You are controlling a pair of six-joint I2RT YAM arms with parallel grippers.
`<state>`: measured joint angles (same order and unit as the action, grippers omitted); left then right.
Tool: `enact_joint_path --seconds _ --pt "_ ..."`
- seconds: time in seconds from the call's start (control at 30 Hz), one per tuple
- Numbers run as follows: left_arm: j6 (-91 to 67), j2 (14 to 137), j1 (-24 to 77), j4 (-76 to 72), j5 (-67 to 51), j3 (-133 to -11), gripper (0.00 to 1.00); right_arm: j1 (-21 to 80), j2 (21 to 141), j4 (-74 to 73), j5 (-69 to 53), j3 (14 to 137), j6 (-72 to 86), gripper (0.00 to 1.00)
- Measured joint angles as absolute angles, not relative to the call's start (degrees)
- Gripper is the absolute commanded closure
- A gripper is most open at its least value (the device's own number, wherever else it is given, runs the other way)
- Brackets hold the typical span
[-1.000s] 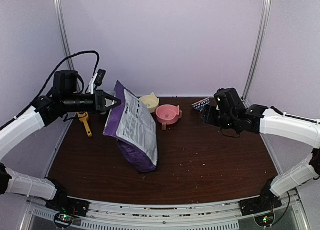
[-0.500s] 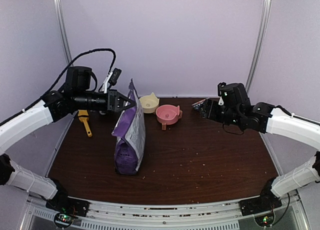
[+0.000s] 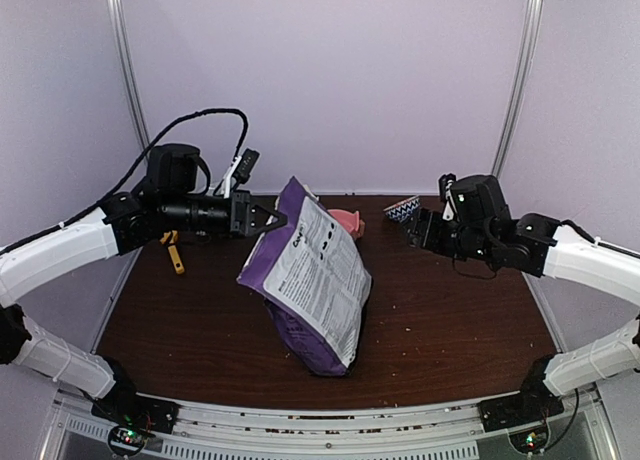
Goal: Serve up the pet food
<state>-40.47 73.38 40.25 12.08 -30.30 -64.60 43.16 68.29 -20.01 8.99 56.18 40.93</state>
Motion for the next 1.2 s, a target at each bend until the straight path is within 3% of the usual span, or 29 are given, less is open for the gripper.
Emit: enact_joint_path --seconds 0.33,0.47,0.63,0.8,1.0,1.2 --pt "-40.0 73.4 49.1 13.8 -19.2 -67.4 0.99 44.8 66.9 -20.4 9.0 56.2 42.4 0.18" --pt "-40.0 75.3 52.1 14.3 -18.5 -69.8 0.79 45.5 67.0 -20.9 8.8 56.3 42.9 0.18" --pt "-41.1 78.5 53.0 3.9 -25.4 -70.6 0.51 45.9 66.6 -22.3 8.8 56.8 44.0 0.18" --pt "-41.1 75.4 53.3 -2.0 -27.9 -68.5 0.45 46.0 62.0 -24.2 7.7 56.8 46.0 0.18" --pt "-36.3 68.9 53.1 8.2 -17.3 -70.2 0.34 48.7 58.5 -26.2 7.3 59.8 48.2 0.36" --pt "-35.7 67.1 51.7 14.8 -9.7 -70.1 0.23 53.2 64.8 -28.6 7.0 69.5 49.3 0.35"
